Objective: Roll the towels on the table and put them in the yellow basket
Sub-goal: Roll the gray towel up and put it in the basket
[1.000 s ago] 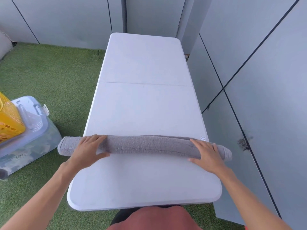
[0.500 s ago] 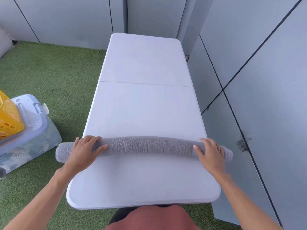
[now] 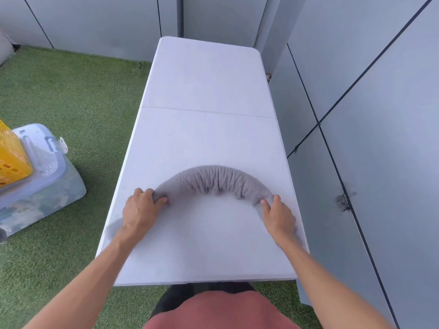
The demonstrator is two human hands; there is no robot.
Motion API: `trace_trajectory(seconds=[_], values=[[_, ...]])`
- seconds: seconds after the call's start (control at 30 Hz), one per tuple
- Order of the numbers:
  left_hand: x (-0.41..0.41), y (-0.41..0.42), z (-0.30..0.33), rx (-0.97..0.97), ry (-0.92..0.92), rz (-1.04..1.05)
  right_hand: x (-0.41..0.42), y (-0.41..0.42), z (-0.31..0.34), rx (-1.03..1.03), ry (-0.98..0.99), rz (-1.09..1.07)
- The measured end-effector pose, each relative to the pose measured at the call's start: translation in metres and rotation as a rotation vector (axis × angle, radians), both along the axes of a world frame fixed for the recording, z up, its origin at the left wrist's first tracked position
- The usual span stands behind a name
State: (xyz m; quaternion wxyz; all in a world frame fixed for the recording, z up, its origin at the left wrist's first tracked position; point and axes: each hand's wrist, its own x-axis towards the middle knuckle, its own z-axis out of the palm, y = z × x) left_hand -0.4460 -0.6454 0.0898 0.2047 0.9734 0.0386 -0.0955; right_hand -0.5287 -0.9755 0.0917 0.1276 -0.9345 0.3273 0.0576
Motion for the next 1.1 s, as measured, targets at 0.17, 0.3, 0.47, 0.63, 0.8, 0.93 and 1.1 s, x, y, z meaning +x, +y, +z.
trace_trajectory(seconds=[0.17,0.3,0.47,0.63,0.8,0.93,1.1], values=[[-0.035,-0.087,0.003,-0.109,0.144,-0.097,0.015,0.063,0.001,0.277,-0.044,0.09],[-0.048,-0.118,0.007,-0.216,0.261,-0.089,0.014,0.069,0.004,0.547,-0.102,0.116],[-0.043,-0.11,0.002,-0.364,0.366,-0.015,-0.005,0.049,0.009,0.647,-0.099,0.17],[-0.047,-0.117,0.0,-0.457,0.346,0.116,-0.026,0.038,0.006,0.649,-0.08,0.247],[-0.052,-0.119,0.002,-0.526,0.401,0.178,-0.025,0.053,0.011,0.706,-0.015,0.232],[-0.044,-0.106,0.009,-0.564,0.61,0.147,-0.023,0.071,0.016,0.545,0.265,0.35],[-0.036,-0.088,0.011,-0.512,0.79,0.046,-0.023,0.1,0.012,0.209,0.255,0.401]])
